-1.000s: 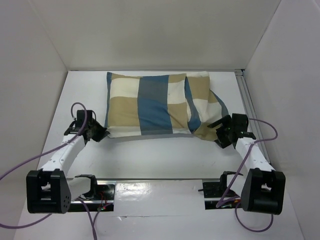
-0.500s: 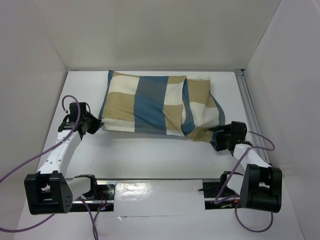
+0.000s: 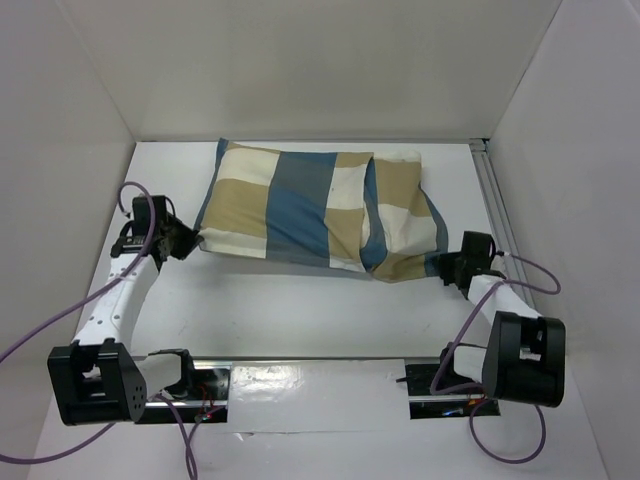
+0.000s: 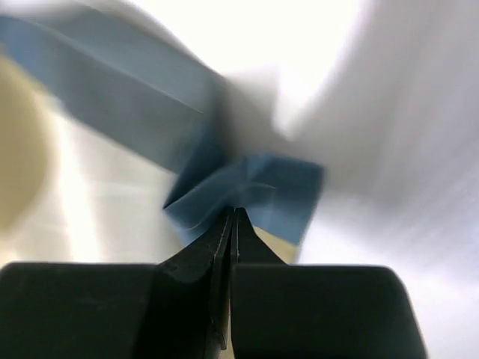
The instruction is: Put the pillow into the pillowcase
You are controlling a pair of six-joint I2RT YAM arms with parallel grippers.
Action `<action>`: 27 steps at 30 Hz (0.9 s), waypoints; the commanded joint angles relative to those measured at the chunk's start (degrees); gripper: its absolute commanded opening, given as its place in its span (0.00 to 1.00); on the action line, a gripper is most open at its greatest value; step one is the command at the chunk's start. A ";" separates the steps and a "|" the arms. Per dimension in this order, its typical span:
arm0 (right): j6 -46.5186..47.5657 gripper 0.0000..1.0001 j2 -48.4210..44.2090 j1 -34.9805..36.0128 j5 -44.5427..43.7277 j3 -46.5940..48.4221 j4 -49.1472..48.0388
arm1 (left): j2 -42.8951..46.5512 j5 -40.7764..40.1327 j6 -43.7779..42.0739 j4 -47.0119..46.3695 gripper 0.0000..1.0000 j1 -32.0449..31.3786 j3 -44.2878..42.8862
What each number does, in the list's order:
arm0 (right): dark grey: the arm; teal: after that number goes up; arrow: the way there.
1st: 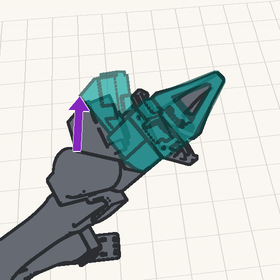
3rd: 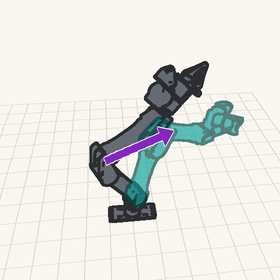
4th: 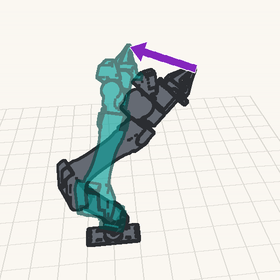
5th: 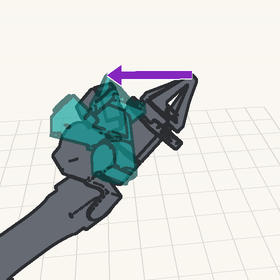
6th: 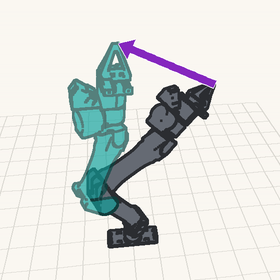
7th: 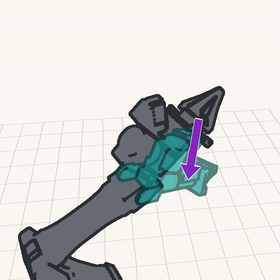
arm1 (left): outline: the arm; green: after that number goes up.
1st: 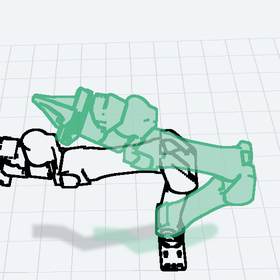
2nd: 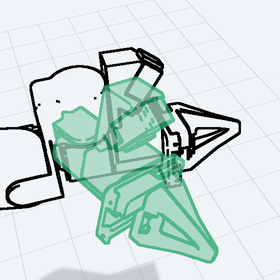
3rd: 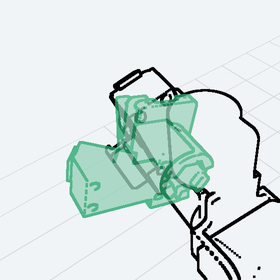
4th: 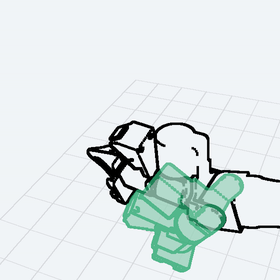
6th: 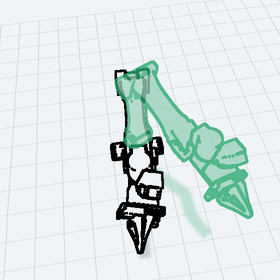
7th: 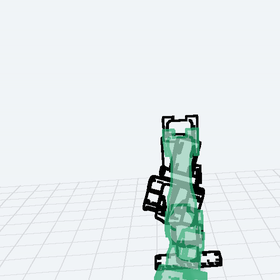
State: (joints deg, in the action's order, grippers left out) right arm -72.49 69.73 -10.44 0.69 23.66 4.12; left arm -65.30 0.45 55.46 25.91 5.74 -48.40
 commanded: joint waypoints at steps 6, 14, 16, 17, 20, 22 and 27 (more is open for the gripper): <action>8.67 0.00 -6.80 -0.20 -7.46 12.02 6.07 | -0.80 0.08 -2.11 -0.34 0.00 1.65 -8.63; 9.21 0.78 -0.74 -0.20 1.16 7.37 14.24 | -0.80 2.45 -2.11 -0.86 0.00 1.65 -5.83; 8.59 0.79 -1.87 -0.20 -1.90 6.23 17.13 | -0.80 3.07 -2.11 -0.86 0.00 1.65 -5.22; 8.59 0.79 -2.67 -0.20 -3.48 6.22 18.63 | -0.27 3.59 -2.11 -0.86 0.00 1.65 -5.21; 7.45 0.81 -6.09 0.59 -7.37 5.08 21.45 | -0.27 3.59 -2.11 -0.86 0.00 1.12 -4.60; 6.93 0.81 -6.10 0.59 -6.50 3.42 22.15 | -0.27 3.59 -2.11 -0.86 0.00 1.12 -3.99; 5.87 0.81 0.03 1.65 -3.51 1.39 16.30 | -0.27 3.07 -2.11 -0.34 0.00 1.12 -3.98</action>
State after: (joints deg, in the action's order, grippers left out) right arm -65.30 65.80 -9.74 -2.70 27.33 21.67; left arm -66.48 2.87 54.11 27.05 6.96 -52.47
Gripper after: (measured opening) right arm 0.804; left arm 0.033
